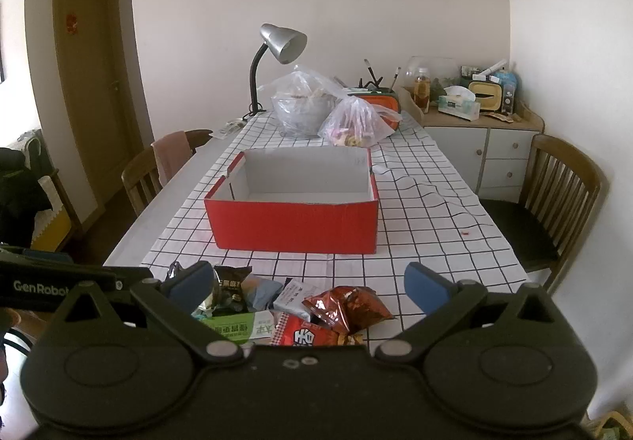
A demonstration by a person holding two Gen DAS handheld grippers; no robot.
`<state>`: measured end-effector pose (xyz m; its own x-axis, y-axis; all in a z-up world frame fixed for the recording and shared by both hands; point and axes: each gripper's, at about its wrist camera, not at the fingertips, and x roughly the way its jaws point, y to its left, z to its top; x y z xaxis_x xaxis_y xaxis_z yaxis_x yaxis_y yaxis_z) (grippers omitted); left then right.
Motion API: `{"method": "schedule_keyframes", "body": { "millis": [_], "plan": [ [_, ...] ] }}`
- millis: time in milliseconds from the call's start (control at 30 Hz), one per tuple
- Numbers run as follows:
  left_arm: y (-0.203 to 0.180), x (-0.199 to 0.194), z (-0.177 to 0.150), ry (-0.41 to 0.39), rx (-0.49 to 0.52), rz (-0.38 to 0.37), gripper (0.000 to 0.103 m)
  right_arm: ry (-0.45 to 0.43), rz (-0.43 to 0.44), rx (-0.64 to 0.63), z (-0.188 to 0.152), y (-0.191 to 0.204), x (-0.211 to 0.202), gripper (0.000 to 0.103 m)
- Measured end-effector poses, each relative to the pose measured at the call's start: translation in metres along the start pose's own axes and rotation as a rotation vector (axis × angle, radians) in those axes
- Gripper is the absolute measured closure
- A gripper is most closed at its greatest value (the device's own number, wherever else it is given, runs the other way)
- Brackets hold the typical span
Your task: Organize snacks
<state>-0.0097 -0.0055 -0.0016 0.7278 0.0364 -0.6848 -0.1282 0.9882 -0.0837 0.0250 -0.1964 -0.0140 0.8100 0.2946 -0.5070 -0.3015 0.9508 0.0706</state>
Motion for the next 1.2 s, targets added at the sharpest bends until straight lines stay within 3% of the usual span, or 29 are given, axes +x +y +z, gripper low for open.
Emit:
{"method": "schedule_keyframes", "body": {
  "millis": [933, 1200],
  "plan": [
    [0.008, 0.002, 0.003, 0.034, -0.017, -0.048, 0.000, -0.003, -0.003, -0.002, 0.002, 0.003, -0.003, 0.000],
    [0.016, 0.004, 0.004, -0.050, -0.037, -0.038, 0.000, 0.002, -0.036, 0.017, 0.000, -0.003, 0.000, 0.001]
  ]
}}
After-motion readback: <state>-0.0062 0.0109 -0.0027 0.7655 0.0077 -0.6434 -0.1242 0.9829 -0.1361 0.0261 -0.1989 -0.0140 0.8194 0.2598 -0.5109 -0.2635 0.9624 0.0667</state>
